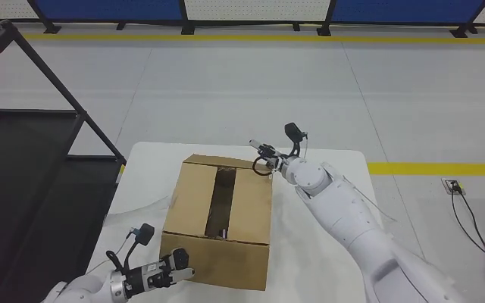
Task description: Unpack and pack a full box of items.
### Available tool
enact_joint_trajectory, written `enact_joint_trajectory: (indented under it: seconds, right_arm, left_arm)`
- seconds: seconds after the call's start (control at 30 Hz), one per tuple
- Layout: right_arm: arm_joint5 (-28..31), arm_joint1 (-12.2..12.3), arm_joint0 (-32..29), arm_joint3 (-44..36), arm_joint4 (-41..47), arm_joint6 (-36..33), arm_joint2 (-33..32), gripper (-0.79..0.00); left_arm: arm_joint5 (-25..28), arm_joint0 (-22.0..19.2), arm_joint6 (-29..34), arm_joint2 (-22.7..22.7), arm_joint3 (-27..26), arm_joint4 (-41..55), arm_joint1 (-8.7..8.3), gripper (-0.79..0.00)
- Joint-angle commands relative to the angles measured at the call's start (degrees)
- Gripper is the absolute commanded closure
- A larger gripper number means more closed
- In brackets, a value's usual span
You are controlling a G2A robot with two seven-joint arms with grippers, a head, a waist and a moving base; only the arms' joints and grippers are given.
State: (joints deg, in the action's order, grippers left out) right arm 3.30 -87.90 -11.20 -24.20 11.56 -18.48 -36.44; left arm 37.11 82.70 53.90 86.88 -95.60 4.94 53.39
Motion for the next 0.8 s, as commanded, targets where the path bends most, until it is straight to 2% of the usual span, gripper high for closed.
enact_joint_trajectory:
  seconds: [0.0, 0.23, 0.47, 0.57, 0.67, 0.77]
  right_arm:
    - [0.10, -0.38, 0.11, 0.73, -0.29, -0.21, -0.06, -0.785]
    - [2.30, -1.37, 0.62, 2.45, -0.54, 1.80, -1.27, -0.785]
    - [11.19, -1.20, 0.26, 0.48, -0.10, 1.43, -3.56, -0.785]
    - [16.16, -0.68, -0.30, -1.86, 0.18, -1.91, -4.72, -0.785]
    - [20.26, 0.04, -1.07, -5.00, 0.17, -8.54, -5.60, -0.785]
    - [21.46, 0.83, -1.54, -8.13, -2.77, -15.77, -5.30, -0.785]
  left_arm:
    - [0.05, -0.03, -0.04, -0.08, 0.04, 0.02, -0.05, -0.785]
    - [0.42, 0.20, -0.47, 0.03, -0.23, 0.66, -0.25, -0.785]
    - [1.33, 1.29, -3.37, 3.17, -1.83, 2.48, -0.58, -0.785]
    - [1.80, 2.43, -4.57, 5.97, -2.87, 4.70, -0.82, -0.785]
    - [1.40, 3.65, -6.84, 9.17, -3.40, 5.61, -1.01, -0.785]
    - [-0.31, 4.53, -10.13, 11.76, -2.71, 5.35, -1.05, -0.785]
